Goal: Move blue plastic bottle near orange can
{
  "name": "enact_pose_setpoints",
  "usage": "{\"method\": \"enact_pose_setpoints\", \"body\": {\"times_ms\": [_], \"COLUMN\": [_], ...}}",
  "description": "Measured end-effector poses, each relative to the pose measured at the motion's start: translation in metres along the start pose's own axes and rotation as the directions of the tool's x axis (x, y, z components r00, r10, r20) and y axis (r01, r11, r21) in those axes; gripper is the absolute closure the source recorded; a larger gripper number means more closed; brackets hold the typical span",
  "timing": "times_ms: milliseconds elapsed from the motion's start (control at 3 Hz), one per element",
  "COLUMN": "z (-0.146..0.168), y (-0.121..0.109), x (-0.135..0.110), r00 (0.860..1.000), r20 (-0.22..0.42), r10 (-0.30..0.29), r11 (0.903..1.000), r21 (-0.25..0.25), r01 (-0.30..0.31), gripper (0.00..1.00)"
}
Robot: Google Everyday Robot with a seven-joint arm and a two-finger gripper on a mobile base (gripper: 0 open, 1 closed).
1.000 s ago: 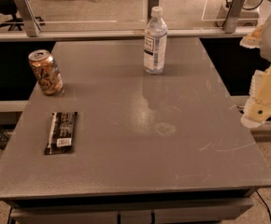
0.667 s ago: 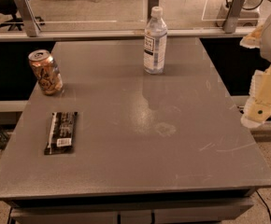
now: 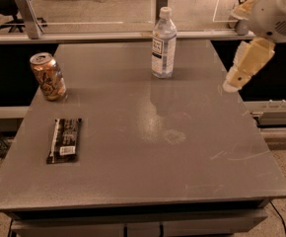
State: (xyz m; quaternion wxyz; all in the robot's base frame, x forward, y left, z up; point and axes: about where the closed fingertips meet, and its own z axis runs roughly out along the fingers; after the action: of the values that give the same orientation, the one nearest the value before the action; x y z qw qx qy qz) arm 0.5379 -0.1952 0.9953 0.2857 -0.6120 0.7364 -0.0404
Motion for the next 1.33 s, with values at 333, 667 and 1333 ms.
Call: {"method": "enact_pose_setpoints", "body": {"times_ms": [333,667,1333], "z": [0.027,0.058,0.108], "y": [-0.054,-0.091,-0.122], "x": [-0.030,-0.065,-0.106], "r00": [0.981,0.901,0.730], "r20": [0.195,0.425,0.631], "r10": [0.013,0.082,0.262], "r11": [0.9974,0.9906,0.9480], "r21": [0.067,0.064,-0.027], "r01": [-0.027,-0.121,-0.317], "gripper": [0.00,0.00,0.00]}}
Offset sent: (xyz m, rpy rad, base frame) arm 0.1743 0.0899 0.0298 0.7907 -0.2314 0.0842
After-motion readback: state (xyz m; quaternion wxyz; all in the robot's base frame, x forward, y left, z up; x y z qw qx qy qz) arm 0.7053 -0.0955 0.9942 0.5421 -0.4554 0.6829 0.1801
